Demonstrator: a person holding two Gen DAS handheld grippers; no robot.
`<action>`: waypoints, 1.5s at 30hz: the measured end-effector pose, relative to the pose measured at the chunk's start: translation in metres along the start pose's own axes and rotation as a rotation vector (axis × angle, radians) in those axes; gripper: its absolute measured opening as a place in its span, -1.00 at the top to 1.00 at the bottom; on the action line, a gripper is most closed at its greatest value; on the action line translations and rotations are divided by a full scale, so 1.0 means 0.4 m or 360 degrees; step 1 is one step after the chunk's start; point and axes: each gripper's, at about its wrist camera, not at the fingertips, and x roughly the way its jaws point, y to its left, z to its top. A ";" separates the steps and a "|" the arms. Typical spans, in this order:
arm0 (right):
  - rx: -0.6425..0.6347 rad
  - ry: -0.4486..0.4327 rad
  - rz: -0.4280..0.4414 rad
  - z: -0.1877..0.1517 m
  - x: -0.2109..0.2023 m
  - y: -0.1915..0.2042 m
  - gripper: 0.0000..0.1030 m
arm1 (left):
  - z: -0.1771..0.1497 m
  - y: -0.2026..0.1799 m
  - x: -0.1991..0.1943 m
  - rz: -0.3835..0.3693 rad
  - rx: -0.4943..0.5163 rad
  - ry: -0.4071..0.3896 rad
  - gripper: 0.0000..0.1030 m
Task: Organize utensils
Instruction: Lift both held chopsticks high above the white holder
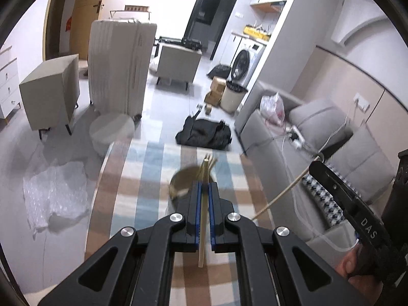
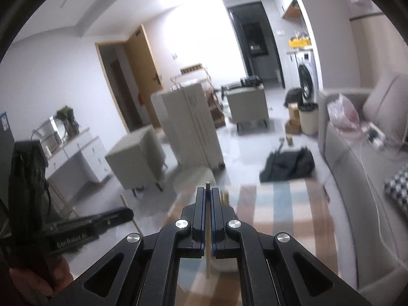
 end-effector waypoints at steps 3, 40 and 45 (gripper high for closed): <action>-0.0015 -0.0025 0.0027 0.061 0.026 0.010 0.95 | 0.049 0.009 0.006 -0.0022 -0.0033 -0.0036 0.98; -0.0090 0.0212 0.0038 0.049 0.373 -0.036 0.95 | 0.117 0.077 0.180 -0.0011 0.0073 -0.0173 0.98; -0.0085 0.0231 0.0039 0.035 0.376 -0.036 0.95 | 0.136 0.084 0.182 0.0010 0.0057 -0.0190 0.98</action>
